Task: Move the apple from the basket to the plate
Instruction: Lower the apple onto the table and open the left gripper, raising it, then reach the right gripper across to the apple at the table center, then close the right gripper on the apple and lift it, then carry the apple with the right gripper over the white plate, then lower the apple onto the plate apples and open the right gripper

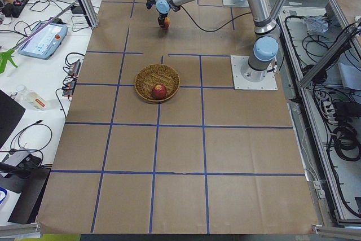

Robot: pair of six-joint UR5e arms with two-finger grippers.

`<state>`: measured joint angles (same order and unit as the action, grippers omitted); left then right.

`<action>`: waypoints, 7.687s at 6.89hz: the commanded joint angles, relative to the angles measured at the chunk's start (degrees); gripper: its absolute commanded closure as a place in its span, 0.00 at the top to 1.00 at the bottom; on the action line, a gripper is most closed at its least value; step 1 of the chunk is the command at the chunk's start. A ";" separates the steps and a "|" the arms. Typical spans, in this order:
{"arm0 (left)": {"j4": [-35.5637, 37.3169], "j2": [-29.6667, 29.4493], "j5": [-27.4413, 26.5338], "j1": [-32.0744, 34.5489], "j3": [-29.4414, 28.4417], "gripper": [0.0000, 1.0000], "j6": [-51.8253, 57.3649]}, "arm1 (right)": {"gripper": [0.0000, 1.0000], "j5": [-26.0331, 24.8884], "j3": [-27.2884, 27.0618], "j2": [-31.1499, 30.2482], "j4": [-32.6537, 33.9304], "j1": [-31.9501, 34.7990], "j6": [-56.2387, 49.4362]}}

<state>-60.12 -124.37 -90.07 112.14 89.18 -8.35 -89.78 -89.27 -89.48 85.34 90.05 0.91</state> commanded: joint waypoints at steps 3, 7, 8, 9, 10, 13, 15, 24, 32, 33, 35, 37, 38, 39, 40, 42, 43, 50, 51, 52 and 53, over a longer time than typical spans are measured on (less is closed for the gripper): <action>-0.09 -0.44 0.07 0.18 -0.06 0.99 -0.52 | 1.00 0.04 -0.03 0.00 0.00 0.04 -2.14; -5.67 7.00 -0.11 -0.69 -0.75 0.99 0.43 | 1.00 0.04 -0.03 0.00 0.00 -0.05 -2.05; -11.54 10.86 -0.45 -2.09 -2.59 0.99 0.62 | 1.00 0.04 -0.03 0.00 0.00 -0.05 -2.05; -16.82 13.68 -0.46 -4.71 -4.87 0.99 3.05 | 1.00 0.04 -0.03 0.00 0.09 -0.05 -2.05; -23.23 17.45 -0.46 -7.79 -7.67 0.99 7.34 | 1.00 0.04 -0.03 0.09 0.00 0.04 -2.05; -36.12 24.33 -0.55 -15.36 -12.18 0.99 17.11 | 1.00 0.04 0.06 0.01 0.18 0.22 -1.35; -36.30 27.67 -0.64 -15.73 -11.13 0.99 17.32 | 1.00 0.30 0.32 0.44 1.92 1.00 3.71; -36.39 30.41 -0.46 -17.66 -11.13 0.99 17.32 | 1.00 -0.05 0.67 20.19 29.24 21.74 26.51; -36.65 30.41 -0.55 -17.75 -10.96 0.99 17.40 | 1.00 -2.07 -1.52 32.95 41.13 24.47 25.81; -36.74 30.41 -0.55 -17.75 -10.96 0.99 17.40 | 1.00 -2.07 -2.39 33.22 41.22 24.39 25.55; -36.91 30.41 -0.55 -17.75 -10.69 0.99 17.40 | 0.88 -2.33 -2.75 33.23 42.35 24.30 25.73; -36.91 30.50 -0.63 -17.75 -10.52 0.99 17.40 | 0.57 -4.95 -2.32 33.05 42.36 23.95 25.38; -36.91 30.50 -0.63 -17.75 -10.52 0.99 17.40 | 0.54 -5.14 -1.88 32.35 42.36 23.86 25.37; -36.83 30.50 -0.63 -17.75 -10.52 0.99 17.40 | 0.54 -5.23 -1.61 31.48 42.36 23.77 25.37; -36.83 30.50 -0.63 -17.75 -10.52 0.99 17.40 | 0.54 -5.15 -0.74 28.86 41.06 23.34 25.37; -36.83 30.41 -0.63 -17.75 -10.43 0.99 17.40 | 0.54 -5.06 -1.34 20.08 34.04 20.71 24.59; -36.83 30.50 -0.63 -17.75 -10.43 0.99 17.40 | 0.54 -4.97 -1.44 16.22 29.32 16.95 19.45; -36.91 30.41 -0.63 -17.66 -10.43 0.99 17.40 | 0.52 1.43 -11.97 7.91 25.29 -25.07 -29.10; -36.91 30.50 -0.63 -17.66 -10.43 0.99 17.40 | 0.52 1.53 -13.98 9.92 30.53 -25.27 -30.07; -36.91 30.50 -0.63 -17.66 -10.25 0.99 17.40 | 0.52 1.62 -15.66 11.94 34.07 -25.36 -30.35; -36.91 30.50 -0.63 -17.66 -10.25 0.99 17.40 | 0.52 2.23 -15.94 12.39 35.41 -25.36 -30.44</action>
<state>-97.03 -93.88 -90.70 94.48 78.87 9.05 -88.13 -104.19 -78.32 117.99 64.90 -29.11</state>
